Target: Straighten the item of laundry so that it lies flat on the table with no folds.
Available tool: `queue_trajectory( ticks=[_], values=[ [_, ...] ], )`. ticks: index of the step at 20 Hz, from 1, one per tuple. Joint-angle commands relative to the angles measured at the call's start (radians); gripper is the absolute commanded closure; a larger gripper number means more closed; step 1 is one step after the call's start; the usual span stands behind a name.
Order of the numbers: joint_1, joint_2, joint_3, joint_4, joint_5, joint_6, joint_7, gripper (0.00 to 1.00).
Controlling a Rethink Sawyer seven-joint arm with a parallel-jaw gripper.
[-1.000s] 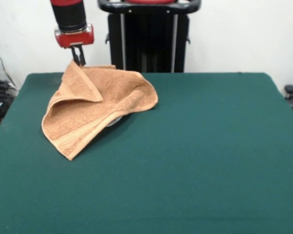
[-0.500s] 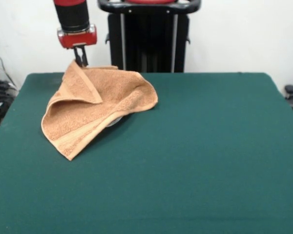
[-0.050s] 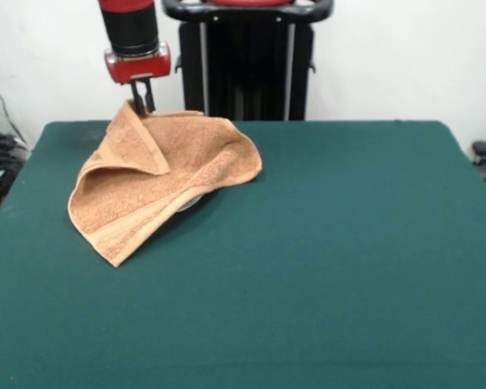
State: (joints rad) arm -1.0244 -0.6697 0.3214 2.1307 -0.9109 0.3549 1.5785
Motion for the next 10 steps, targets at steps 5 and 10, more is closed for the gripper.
queue_trajectory(
  ticks=[5, 10],
  values=[
    [0.083, 0.013, 0.022, 0.01, 0.001, -0.086, 0.097, 0.0],
    [0.084, 0.016, 0.018, 0.01, -0.002, -0.093, 0.089, 0.0]
  ],
)
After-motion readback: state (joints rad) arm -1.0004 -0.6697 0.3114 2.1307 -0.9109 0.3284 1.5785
